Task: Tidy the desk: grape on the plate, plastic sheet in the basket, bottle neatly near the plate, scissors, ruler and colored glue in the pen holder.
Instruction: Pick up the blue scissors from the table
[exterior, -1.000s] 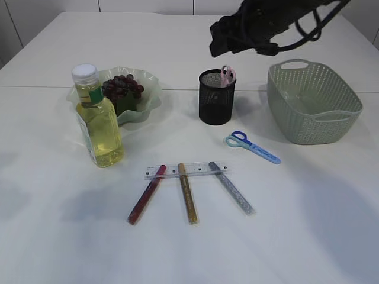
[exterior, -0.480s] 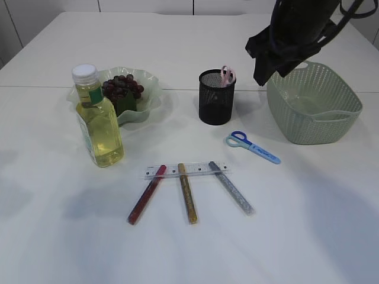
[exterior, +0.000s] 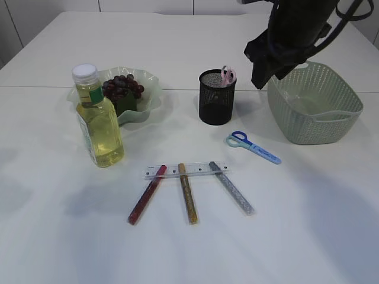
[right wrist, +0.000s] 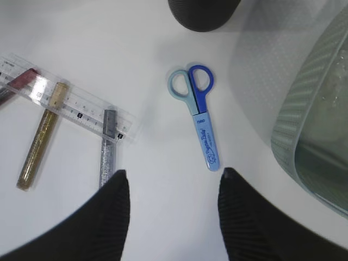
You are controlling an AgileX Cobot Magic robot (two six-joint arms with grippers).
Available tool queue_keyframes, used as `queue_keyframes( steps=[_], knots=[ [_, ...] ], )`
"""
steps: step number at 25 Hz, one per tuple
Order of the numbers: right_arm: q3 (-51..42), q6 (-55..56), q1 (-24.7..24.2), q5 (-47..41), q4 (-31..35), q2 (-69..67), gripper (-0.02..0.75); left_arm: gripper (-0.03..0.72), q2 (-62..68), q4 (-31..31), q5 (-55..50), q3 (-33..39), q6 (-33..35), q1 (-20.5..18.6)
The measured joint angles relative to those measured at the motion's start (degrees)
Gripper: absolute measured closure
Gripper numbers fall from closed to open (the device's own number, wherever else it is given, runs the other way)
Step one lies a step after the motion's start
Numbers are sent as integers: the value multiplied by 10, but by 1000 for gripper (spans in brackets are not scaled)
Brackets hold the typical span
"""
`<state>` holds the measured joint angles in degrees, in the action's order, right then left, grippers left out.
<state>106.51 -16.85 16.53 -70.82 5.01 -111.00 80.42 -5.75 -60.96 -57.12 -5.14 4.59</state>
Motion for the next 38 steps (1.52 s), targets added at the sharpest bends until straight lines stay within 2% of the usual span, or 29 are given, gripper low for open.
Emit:
queue_keyframes(
  steps=[11,21,38],
  knots=[
    [7,-57,1,0,-29,-62,321,273,0,1,16,0,0,0],
    [57,-78,1,15,-30,-130,321,273,0,1,17,0,0,0],
    [73,-92,12,15,-14,-187,321,273,0,1,18,0,1,0]
  ],
)
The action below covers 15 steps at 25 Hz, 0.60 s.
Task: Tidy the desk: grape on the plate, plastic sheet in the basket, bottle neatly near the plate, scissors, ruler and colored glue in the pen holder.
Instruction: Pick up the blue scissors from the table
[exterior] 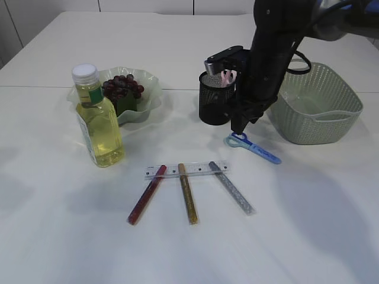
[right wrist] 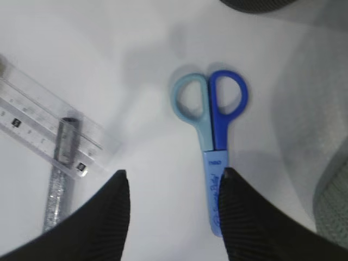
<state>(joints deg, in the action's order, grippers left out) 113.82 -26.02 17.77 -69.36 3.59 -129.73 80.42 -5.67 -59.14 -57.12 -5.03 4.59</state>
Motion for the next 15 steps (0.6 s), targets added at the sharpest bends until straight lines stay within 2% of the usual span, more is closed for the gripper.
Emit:
queue_keyframes(
  steps=[5,15],
  knots=[
    [1,-1,18,-1,15,-7,321,273,0,0,1,0,1,0],
    [1,-1,18,13,4,-15,321,273,0,0,1,0,1,0]
  ],
)
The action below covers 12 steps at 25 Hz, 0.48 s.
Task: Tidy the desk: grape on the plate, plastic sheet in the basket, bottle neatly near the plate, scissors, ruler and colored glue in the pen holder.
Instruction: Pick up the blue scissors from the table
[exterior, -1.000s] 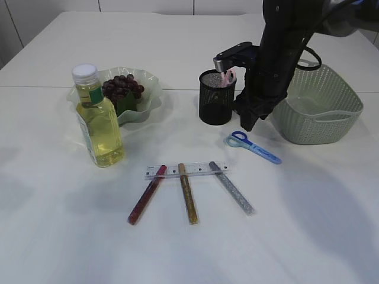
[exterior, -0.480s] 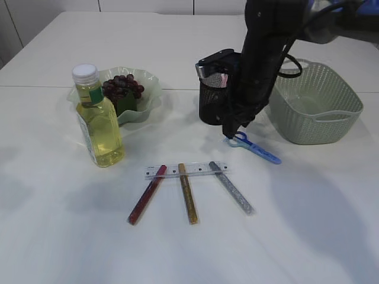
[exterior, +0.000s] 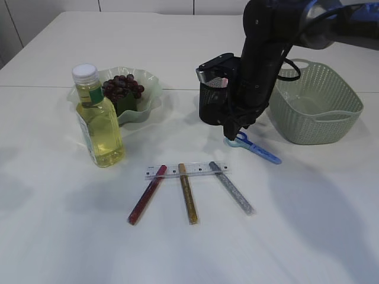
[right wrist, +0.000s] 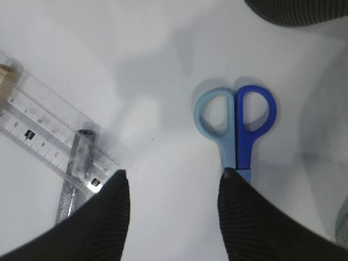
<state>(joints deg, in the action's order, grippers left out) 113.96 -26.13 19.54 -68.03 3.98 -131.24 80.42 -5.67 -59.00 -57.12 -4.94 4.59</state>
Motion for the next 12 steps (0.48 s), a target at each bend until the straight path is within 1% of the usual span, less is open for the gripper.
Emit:
queue_keyframes(
  steps=[5,12],
  knots=[
    [0,0,-1,17,-3,-3,321,273,0,2,0,0,0,0],
    [0,0,-18,20,-5,-12,320,273,0,7,-1,0,0,0]
  ],
)
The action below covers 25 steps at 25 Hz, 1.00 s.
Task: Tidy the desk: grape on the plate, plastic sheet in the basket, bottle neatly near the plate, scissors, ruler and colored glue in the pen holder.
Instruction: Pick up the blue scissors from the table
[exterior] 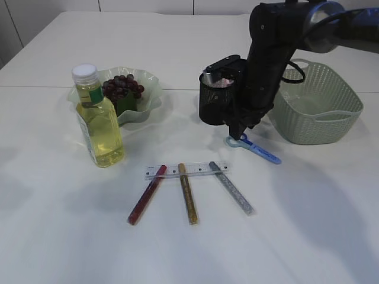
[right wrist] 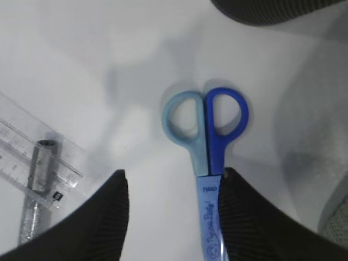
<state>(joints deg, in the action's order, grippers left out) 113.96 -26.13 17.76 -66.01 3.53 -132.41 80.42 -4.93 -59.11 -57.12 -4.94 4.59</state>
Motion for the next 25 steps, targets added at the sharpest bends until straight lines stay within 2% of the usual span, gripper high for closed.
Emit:
queue_keyframes(
  steps=[25],
  knots=[
    [0,-12,-5,22,11,-43,320,273,0,2,0,0,0,0]
  ],
)
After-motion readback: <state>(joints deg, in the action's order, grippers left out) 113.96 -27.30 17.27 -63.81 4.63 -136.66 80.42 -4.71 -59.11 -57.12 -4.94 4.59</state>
